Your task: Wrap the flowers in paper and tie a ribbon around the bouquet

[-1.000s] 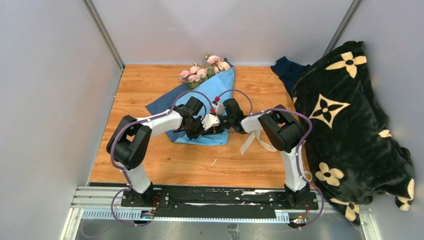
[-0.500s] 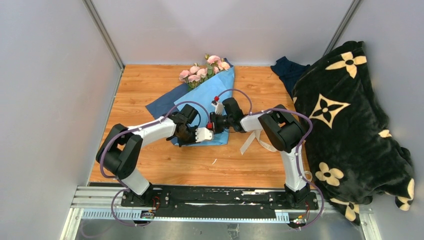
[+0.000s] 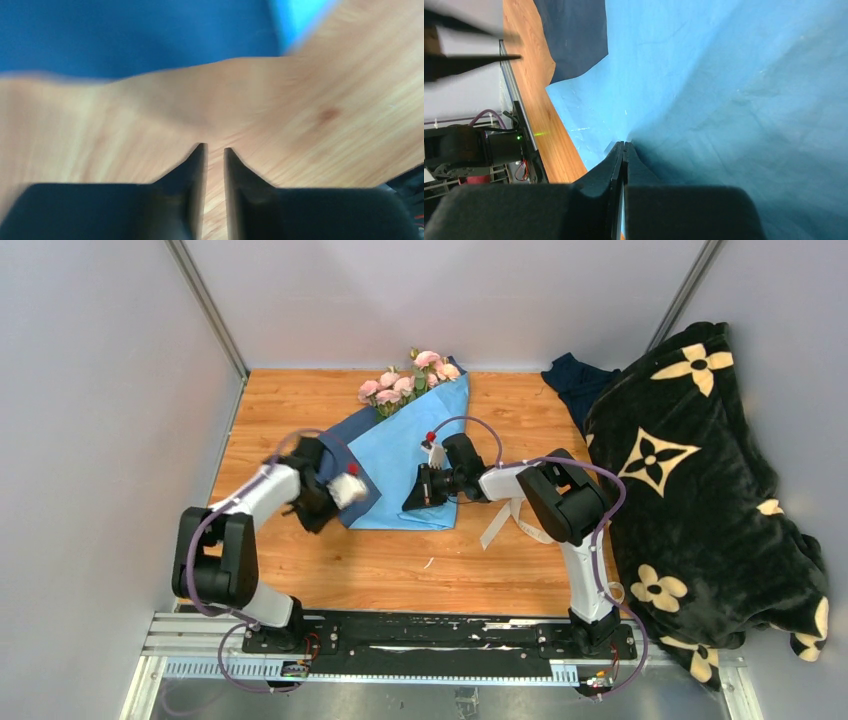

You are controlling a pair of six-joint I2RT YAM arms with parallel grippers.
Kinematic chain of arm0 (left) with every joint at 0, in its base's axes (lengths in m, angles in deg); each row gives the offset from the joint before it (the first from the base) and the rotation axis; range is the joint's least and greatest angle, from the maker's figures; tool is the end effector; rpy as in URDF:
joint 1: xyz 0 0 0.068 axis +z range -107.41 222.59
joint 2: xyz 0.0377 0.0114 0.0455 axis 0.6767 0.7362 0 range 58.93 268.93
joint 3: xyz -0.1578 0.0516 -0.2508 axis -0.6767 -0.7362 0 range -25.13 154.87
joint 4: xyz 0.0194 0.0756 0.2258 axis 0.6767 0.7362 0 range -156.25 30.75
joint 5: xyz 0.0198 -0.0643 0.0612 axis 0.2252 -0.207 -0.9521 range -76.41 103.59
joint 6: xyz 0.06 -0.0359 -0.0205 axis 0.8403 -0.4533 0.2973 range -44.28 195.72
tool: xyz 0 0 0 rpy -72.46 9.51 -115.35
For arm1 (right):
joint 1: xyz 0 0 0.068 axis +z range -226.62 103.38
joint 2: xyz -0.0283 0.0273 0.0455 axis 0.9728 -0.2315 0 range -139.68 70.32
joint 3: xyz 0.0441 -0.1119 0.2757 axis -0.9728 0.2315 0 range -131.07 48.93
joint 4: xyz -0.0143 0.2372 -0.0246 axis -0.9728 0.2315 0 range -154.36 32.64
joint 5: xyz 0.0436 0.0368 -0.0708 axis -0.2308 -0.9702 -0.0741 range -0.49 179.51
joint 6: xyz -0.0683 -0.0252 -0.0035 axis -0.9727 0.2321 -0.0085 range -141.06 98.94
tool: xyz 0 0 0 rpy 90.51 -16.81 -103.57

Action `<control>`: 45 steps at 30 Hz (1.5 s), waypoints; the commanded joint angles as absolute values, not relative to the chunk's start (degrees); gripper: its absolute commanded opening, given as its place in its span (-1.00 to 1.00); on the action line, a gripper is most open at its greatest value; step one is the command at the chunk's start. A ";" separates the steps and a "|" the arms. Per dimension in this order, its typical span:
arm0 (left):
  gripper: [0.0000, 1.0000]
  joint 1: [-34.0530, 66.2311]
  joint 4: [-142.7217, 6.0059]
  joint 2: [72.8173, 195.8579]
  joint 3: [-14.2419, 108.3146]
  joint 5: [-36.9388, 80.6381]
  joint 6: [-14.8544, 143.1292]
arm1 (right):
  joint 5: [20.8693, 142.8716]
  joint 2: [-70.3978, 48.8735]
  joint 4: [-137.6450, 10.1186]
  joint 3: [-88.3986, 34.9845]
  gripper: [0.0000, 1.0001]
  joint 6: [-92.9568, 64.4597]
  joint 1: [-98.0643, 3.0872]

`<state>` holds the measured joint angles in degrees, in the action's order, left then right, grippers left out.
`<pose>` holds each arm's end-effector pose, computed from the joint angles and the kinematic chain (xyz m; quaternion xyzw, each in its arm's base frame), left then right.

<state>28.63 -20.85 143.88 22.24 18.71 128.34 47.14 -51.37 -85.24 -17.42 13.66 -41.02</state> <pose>0.2144 -0.0590 0.1847 0.5496 0.8320 -0.0218 0.0725 0.3395 0.2932 0.1481 -0.1747 0.8237 0.5116 0.1711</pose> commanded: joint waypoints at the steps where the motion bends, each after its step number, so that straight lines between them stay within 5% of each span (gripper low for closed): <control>1: -0.16 48.57 -18.44 145.44 36.08 36.80 105.78 | 56.29 -55.68 -72.19 -14.88 -1.00 8.62 -41.04; 3: 0.21 56.35 -19.02 150.81 38.97 53.51 95.88 | 56.38 -55.47 -72.13 -15.01 -1.00 8.57 -40.97; 6: 0.27 57.18 -22.46 157.21 37.41 60.23 84.51 | 56.73 -55.21 -71.09 -15.65 -1.00 8.02 -40.94; 19: 0.46 55.60 -47.26 162.10 25.49 50.41 67.08 | 57.49 -54.12 -69.03 -16.88 -1.00 6.70 -40.73; 26: 0.23 55.60 -50.58 160.74 25.21 47.48 68.90 | 57.75 -53.87 -68.75 -17.12 -1.00 6.36 -40.63; 28: -0.20 55.32 -52.89 159.12 24.55 48.92 68.43 | 57.78 -53.87 -68.75 -17.07 -1.00 6.31 -40.56; 30: -0.94 53.66 -54.07 156.62 24.45 50.55 69.11 | 57.72 -54.00 -68.75 -17.00 -1.00 6.27 -40.35; 31: -1.00 51.78 -53.46 154.73 25.00 51.18 70.83 | 57.70 -54.15 -68.75 -16.99 -1.00 6.26 -40.35; 38: -1.00 33.01 -48.88 139.81 35.17 48.75 75.24 | 58.10 -53.74 -70.05 -15.48 -1.00 7.48 -40.19; 45: -1.00 19.77 -45.71 150.05 46.10 43.98 74.80 | 58.59 -50.75 -77.13 -12.07 -1.00 10.10 -39.43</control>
